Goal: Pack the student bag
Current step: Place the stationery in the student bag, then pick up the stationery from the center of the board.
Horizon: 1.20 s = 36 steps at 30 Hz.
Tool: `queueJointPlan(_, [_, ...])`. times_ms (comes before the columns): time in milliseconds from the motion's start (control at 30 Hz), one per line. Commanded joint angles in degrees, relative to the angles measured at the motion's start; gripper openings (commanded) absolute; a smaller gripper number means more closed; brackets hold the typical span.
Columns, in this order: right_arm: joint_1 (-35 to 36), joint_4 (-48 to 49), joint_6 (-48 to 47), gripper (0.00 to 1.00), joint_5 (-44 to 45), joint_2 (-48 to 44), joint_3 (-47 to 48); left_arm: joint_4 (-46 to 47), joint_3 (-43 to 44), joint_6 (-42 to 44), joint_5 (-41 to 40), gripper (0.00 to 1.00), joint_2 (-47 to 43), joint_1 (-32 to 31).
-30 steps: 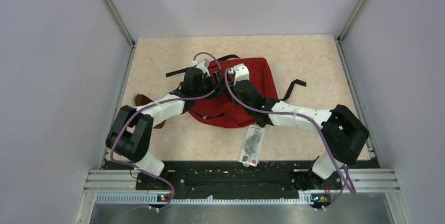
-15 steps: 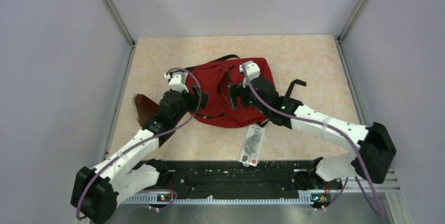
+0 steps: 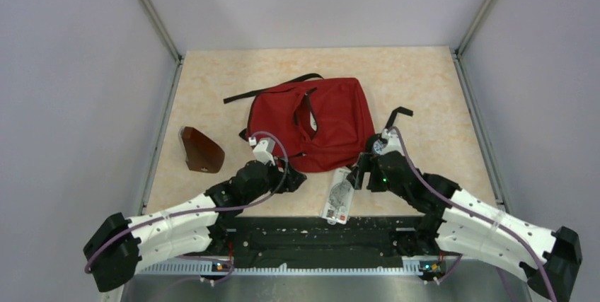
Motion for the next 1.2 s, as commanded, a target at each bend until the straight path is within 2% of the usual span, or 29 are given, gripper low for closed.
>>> queueJointPlan(0, [0.57,-0.27,18.84,0.78,-7.93,-9.24,-8.06,9.81,-0.98,-6.47,-0.69,0.73,2.81,-4.31])
queueJointPlan(100, [1.45,1.15,25.20,0.75,-10.87,-12.45,-14.06,11.67,-1.22,-8.27,-1.61,0.73,5.36,-5.99])
queueJointPlan(300, [5.41,4.43,33.38,0.73,-13.08,-13.81,-19.97,15.96,-2.98,-8.66,-0.88,0.73,7.08,-6.51])
queueJointPlan(400, [7.99,8.50,36.63,0.69,-12.55,-12.97,-22.78,13.56,-1.59,-7.26,-1.62,0.73,6.84,-6.56])
queueJointPlan(533, [8.35,13.57,38.36,0.67,-12.36,-11.41,-24.97,7.44,0.78,-5.42,-5.73,0.74,4.32,-6.45])
queueJointPlan(733, [10.60,22.72,42.05,0.63,-10.77,-5.93,-28.00,1.58,3.44,-2.82,-6.90,0.75,0.56,-6.46])
queueJointPlan(1000, [18.39,22.28,47.08,0.62,-4.12,-0.59,-26.41,1.64,3.16,-2.86,-5.30,0.76,-2.29,-6.47])
queueJointPlan(1167, [18.57,30.63,48.26,0.62,-2.08,2.85,-28.57,0.98,2.90,-3.80,-6.68,0.77,-2.75,-6.47])
